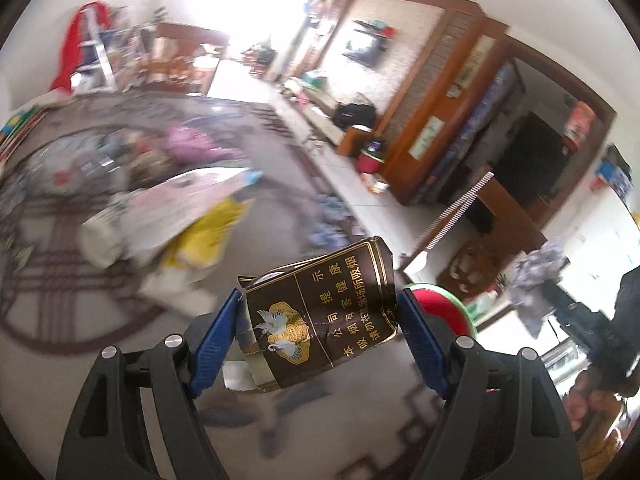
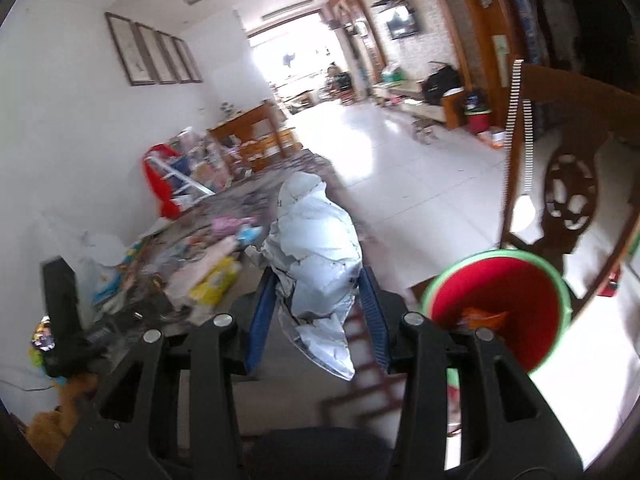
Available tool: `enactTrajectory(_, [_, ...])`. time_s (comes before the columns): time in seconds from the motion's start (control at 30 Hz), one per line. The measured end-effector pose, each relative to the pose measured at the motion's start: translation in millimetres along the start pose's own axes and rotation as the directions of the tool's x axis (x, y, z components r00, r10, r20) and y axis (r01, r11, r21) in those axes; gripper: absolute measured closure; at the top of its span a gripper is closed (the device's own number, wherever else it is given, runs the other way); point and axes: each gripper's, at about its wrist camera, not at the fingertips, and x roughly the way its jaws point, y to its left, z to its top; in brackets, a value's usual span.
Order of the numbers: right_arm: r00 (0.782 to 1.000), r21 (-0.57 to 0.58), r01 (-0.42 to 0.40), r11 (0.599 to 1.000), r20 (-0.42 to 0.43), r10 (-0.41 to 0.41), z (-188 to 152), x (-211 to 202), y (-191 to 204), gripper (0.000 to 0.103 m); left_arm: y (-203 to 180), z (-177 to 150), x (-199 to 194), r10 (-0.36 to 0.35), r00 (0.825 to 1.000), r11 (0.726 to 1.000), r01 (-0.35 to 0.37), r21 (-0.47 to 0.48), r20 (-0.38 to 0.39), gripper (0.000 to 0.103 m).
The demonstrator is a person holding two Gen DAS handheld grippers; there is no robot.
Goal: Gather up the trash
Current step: 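Carry the pack and blue paper to the red bucket and release both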
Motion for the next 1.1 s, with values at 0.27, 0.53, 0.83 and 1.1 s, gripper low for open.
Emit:
enactTrajectory(0.27, [0.997,0.122,0.077,0.989,0.016,-0.08,-3.6,-9.1,-59.3,0.062,-61.6,14.9,37.6,-0.094,0.995,0.992,0.098,0.077,-0.045,0.028])
enactTrajectory(0.53, [0.995,0.16,0.1,0.982,-0.023,-0.098,-17.4,1.7,-78.3,0.061,-94.4,3.0,63.9,-0.114,0.986,0.98,0.131,0.148,-0.12,0.028])
enactTrajectory(0.83, [0.989,0.191,0.144,0.971,-0.053,-0.136,-26.1,9.7,-94.2,0.061,-108.5,-7.8,82.1,-0.092,0.978,0.969,0.132,0.21,-0.187,0.028])
enactTrajectory(1.1, [0.982,0.229,0.188,0.955,-0.064,-0.177,-32.8,11.1,-116.2,0.061,-145.6,-4.8,107.9,-0.075,0.97,0.934,0.15,0.324,-0.232,0.028])
